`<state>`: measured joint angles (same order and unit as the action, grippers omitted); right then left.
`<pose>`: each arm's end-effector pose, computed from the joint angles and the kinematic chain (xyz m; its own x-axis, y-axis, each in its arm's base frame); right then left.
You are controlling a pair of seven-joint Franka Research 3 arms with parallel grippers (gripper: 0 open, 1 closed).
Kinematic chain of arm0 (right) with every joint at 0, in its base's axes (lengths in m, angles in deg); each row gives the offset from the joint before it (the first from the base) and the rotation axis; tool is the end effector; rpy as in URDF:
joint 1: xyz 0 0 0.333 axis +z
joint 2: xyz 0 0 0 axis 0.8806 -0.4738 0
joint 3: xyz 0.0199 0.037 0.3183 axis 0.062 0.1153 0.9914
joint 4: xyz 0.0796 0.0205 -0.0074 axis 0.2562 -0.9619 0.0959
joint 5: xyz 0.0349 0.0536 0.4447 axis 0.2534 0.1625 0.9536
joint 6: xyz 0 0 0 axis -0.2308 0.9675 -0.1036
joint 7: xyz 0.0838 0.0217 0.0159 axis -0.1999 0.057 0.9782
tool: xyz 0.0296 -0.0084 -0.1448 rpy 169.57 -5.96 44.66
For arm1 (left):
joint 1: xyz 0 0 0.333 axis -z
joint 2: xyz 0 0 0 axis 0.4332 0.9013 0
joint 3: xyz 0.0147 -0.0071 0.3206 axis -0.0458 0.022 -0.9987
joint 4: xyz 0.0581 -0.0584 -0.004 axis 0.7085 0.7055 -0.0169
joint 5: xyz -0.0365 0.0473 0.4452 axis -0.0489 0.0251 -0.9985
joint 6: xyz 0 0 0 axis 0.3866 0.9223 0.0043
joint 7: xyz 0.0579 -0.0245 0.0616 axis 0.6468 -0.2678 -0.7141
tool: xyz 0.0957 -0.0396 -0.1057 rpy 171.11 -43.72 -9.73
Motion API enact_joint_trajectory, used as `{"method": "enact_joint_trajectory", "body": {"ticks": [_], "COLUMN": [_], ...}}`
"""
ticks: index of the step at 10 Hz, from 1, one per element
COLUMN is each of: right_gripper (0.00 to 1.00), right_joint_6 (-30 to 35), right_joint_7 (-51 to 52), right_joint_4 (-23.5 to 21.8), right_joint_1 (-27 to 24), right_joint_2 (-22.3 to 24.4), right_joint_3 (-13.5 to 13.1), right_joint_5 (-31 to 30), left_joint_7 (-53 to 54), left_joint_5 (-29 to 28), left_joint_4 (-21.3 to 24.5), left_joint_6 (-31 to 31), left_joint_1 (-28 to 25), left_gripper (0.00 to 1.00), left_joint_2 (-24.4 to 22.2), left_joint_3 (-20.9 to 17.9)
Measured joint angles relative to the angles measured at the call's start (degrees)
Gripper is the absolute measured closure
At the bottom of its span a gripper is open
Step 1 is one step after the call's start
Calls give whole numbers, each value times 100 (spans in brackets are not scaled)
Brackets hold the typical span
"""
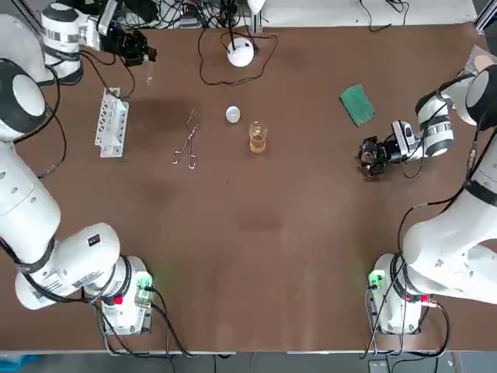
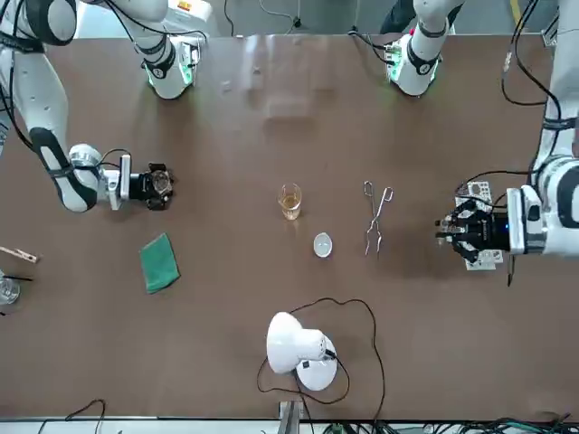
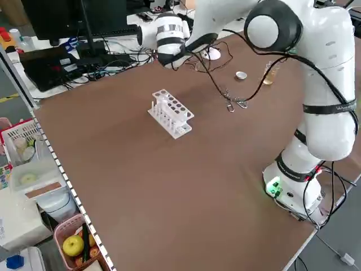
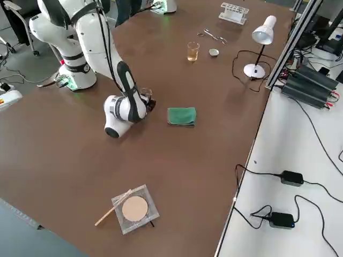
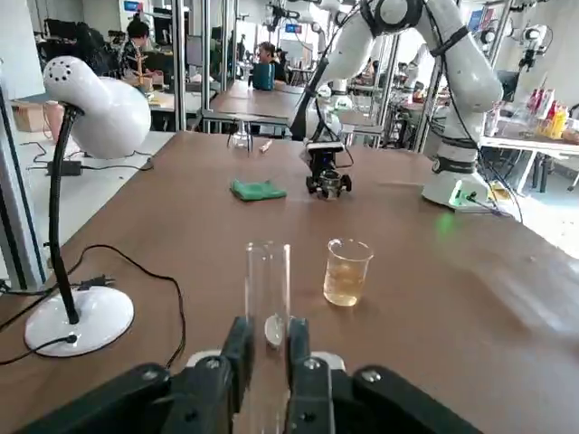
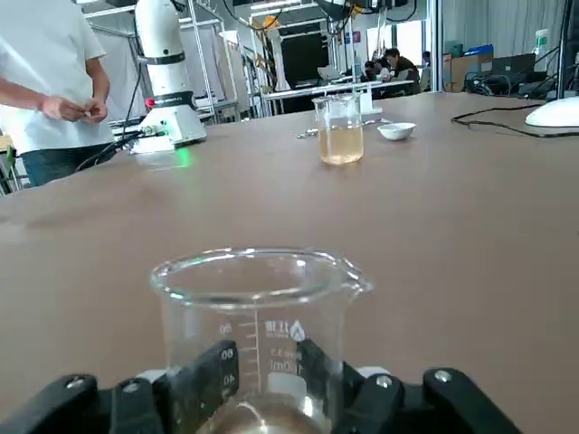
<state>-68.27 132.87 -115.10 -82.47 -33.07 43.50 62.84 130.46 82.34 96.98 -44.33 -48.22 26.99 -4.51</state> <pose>0.4168 -0.0624 -0.0070 0.0992 0.2359 0.9667 0.9929 0.0402 -0.1117 0.6775 -0.0216 0.2818 0.0738 -0.3178 0.9453 -0.9906 0.0861 0.1063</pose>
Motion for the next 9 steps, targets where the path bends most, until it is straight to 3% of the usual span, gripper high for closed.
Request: {"method": "enact_joint_trajectory", "body": {"ticks": [3, 9], "right_gripper": [62, 62], "right_joint_6": [204, 227], "right_joint_7": [-45, -99], "right_joint_4": [-8, -89], "right_joint_1": [338, 985], "right_joint_2": [-1, 0], "right_joint_3": [42, 338], "right_joint_5": [469, 1616], "left_joint_7": [-401, -1575], "left_joint_5": [222, 233], "left_joint_4": [372, 564], "left_joint_6": [-1127, -3016], "left_joint_1": [810, 2525], "left_gripper": [79, 79], "left_joint_2": [-300, -508], "left_joint_3": [9, -3]}}
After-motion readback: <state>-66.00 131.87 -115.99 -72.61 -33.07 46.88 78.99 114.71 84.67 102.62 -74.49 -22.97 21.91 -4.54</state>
